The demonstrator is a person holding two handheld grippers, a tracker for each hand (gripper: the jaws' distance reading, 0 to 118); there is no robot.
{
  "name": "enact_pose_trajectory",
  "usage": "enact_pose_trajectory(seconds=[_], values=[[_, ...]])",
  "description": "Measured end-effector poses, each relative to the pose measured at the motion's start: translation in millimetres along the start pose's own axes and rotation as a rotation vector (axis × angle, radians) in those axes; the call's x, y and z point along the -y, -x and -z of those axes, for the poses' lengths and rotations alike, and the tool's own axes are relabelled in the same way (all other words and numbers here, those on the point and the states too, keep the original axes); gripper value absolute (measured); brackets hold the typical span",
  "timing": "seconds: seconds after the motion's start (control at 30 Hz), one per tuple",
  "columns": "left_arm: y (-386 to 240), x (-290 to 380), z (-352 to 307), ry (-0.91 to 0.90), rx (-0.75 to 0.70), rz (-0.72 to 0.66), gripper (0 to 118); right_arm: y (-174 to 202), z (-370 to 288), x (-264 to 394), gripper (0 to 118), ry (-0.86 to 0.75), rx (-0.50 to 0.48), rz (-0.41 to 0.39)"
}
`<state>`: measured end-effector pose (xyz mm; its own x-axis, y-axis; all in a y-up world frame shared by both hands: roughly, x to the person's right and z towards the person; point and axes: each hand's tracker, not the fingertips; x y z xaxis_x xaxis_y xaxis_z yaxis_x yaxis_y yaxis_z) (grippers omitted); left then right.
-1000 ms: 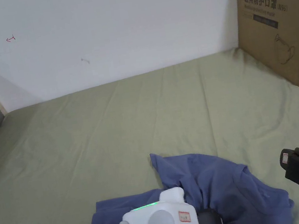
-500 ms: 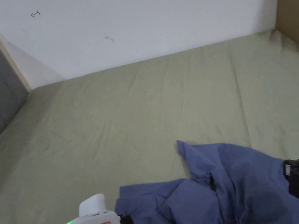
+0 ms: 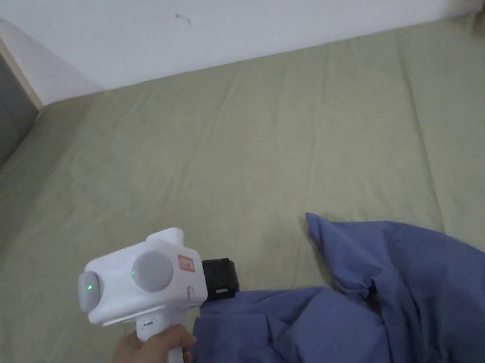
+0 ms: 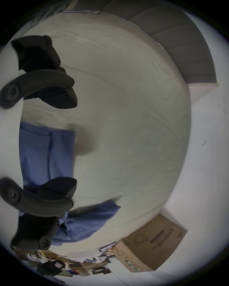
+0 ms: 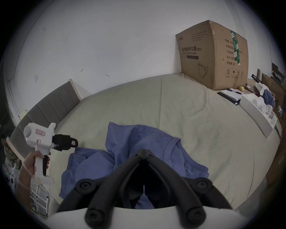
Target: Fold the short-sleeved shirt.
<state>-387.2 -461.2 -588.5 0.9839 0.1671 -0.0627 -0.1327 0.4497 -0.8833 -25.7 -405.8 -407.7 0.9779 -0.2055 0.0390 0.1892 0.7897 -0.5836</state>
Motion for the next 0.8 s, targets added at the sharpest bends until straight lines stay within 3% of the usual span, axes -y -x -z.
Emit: enact_pose_trajectory(seconds=[0.17,0.23,0.27,0.33,0.37,0.4,0.6,0.73,0.77,0.8], values=[[-10,15,34,0.079,-0.057,0.030,89,-3,9,6,0,0.036,-0.013,0.001],[-16,18,28,0.048,-0.082,0.058,76,-4,13,9,0,0.051,-0.011,0.000],[-14,16,22,0.048,-0.098,0.066,65,-4,14,10,0,0.056,-0.012,0.002],[-9,10,18,0.041,-0.126,0.056,11,-6,16,12,0,0.069,-0.016,0.011],[-4,9,19,0.038,-0.131,0.040,1,-6,16,13,0,0.072,-0.017,0.015],[3,9,20,0.060,-0.057,-0.011,1,-7,16,13,0,0.075,-0.019,0.019],[1,17,8,0.029,-0.053,0.001,1,-20,20,-5,0,0.074,-0.044,0.029],[5,21,-20,-0.015,-0.007,-0.010,1,-28,39,-45,0,0.093,-0.045,-0.036],[5,22,-27,-0.032,-0.001,-0.011,1,-30,46,-56,6,0.107,-0.057,-0.037],[7,23,-37,-0.050,0.006,-0.013,1,-31,55,-65,34,0.118,-0.100,-0.051]])
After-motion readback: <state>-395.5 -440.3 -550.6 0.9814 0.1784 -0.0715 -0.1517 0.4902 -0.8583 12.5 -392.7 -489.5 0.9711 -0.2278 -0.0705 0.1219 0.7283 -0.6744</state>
